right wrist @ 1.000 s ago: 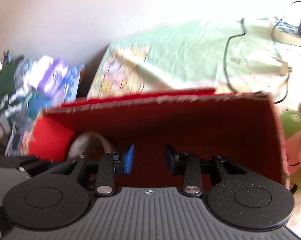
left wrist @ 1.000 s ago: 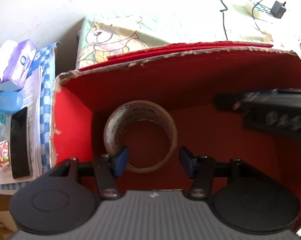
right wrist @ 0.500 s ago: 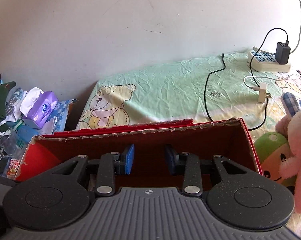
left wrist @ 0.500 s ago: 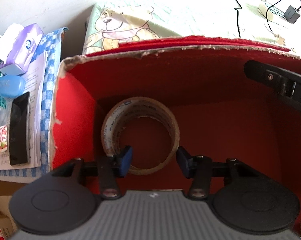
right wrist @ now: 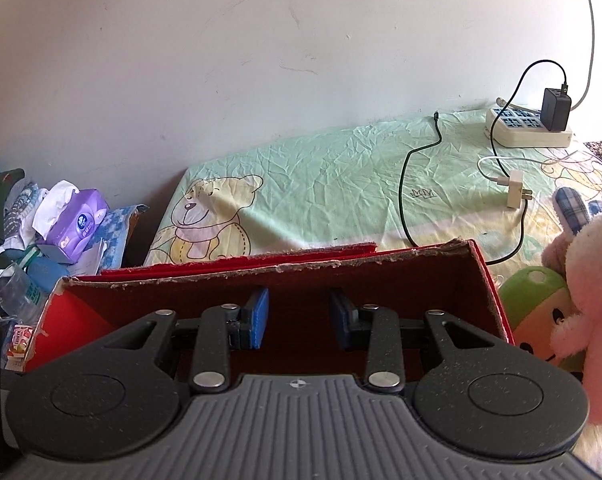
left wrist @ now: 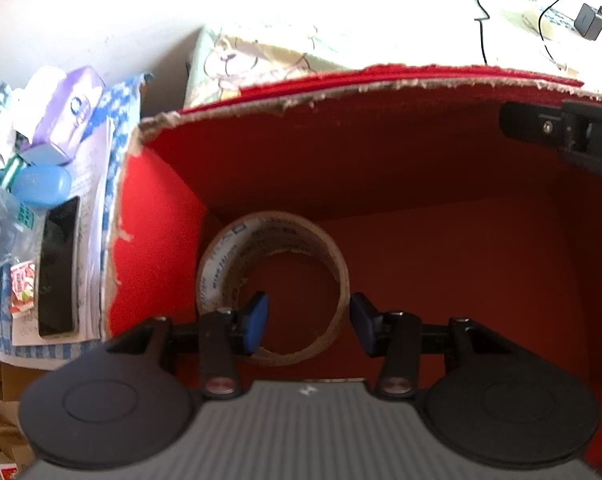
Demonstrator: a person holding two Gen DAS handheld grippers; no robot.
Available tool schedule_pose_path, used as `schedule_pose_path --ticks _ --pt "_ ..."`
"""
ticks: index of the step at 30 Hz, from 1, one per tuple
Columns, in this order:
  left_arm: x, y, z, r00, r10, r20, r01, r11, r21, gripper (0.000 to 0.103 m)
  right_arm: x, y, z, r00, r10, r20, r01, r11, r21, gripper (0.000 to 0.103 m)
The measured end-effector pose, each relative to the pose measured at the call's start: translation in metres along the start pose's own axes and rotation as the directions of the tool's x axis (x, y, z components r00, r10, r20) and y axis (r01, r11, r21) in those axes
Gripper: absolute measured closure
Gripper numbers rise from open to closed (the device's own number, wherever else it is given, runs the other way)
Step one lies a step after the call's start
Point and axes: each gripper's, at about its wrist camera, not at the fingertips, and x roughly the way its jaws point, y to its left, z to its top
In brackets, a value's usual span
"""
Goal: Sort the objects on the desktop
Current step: 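Withdraw the right gripper from the box toward the pine cone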
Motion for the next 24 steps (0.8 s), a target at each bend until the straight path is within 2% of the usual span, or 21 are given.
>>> schedule_pose_path --ticks 9,11,14,16,18,19,23,24 --pt "-0.021 -0.006 -0.011 0.994 0.005 0.110 -0.006 1.000 0.004 0.050 0.000 -0.002 -0.001 1.000 -0.007 -0.004 0.007 1.000 0.014 0.066" --pt "-0.030 -0.007 -0.014 0.992 0.011 0.128 -0.008 1.000 -0.020 0.049 -0.001 -0.002 -0.001 1.000 -0.003 0.001 0.003 1.000 0.017 0.066" --pt "-0.055 -0.012 -0.023 0.984 0.002 0.181 0.009 0.998 -0.058 0.032 -0.001 -0.005 -0.001 1.000 0.004 0.006 -0.004 1.000 0.027 0.066" --pt "-0.076 -0.019 -0.030 0.971 0.050 0.234 -0.033 0.997 -0.074 0.025 -0.002 -0.006 0.000 1.000 0.012 0.005 -0.012 0.999 0.039 0.066" --pt "-0.098 -0.025 -0.034 0.951 0.097 0.292 -0.076 0.994 -0.084 0.009 -0.002 -0.009 0.000 1.000 0.022 0.005 -0.022 0.998 0.056 0.066" --pt "-0.107 -0.027 -0.037 0.942 0.118 0.315 -0.094 0.992 -0.089 0.006 -0.002 -0.010 0.000 1.000 0.026 0.004 -0.026 0.998 0.064 0.066" --pt "-0.127 -0.005 -0.027 0.900 0.218 0.376 -0.180 0.974 -0.135 0.005 -0.004 -0.011 0.000 1.000 0.028 0.013 -0.029 0.997 0.074 0.066" --pt "-0.126 0.001 -0.015 0.897 0.232 0.377 -0.188 0.971 -0.150 0.005 -0.005 -0.010 -0.001 0.999 0.026 0.019 -0.027 0.997 0.071 0.066"
